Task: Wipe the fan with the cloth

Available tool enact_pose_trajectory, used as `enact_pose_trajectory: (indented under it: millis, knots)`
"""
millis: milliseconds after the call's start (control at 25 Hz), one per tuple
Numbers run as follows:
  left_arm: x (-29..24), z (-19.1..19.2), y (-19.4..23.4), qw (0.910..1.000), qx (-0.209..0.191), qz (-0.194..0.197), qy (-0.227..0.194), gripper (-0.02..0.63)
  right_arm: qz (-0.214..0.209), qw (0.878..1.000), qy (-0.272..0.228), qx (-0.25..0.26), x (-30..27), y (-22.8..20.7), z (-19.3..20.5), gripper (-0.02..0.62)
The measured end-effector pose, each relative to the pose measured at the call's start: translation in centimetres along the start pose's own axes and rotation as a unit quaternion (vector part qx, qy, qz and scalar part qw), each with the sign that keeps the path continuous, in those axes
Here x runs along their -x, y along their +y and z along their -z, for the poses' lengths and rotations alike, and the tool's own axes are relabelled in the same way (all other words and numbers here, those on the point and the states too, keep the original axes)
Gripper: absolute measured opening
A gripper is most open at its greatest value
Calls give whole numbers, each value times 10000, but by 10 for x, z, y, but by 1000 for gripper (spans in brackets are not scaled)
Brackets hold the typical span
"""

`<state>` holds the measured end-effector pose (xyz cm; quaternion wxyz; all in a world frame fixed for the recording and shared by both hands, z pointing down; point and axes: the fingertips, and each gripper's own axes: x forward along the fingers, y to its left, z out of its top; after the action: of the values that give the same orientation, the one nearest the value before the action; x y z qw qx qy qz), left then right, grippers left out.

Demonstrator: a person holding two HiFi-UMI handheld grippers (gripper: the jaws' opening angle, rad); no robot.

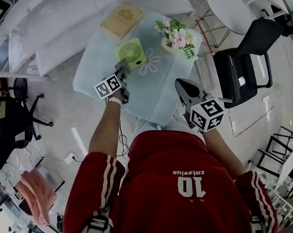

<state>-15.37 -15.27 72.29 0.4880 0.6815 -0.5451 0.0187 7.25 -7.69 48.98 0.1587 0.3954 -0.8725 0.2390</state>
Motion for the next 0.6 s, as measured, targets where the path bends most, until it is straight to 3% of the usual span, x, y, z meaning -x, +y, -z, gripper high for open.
enact_pose_trajectory:
  millis: [600]
  knots:
    - [15, -2, 19, 9998, -10, -211, -27, 26, -102, 9999, -36, 67, -7, 9, -9, 3]
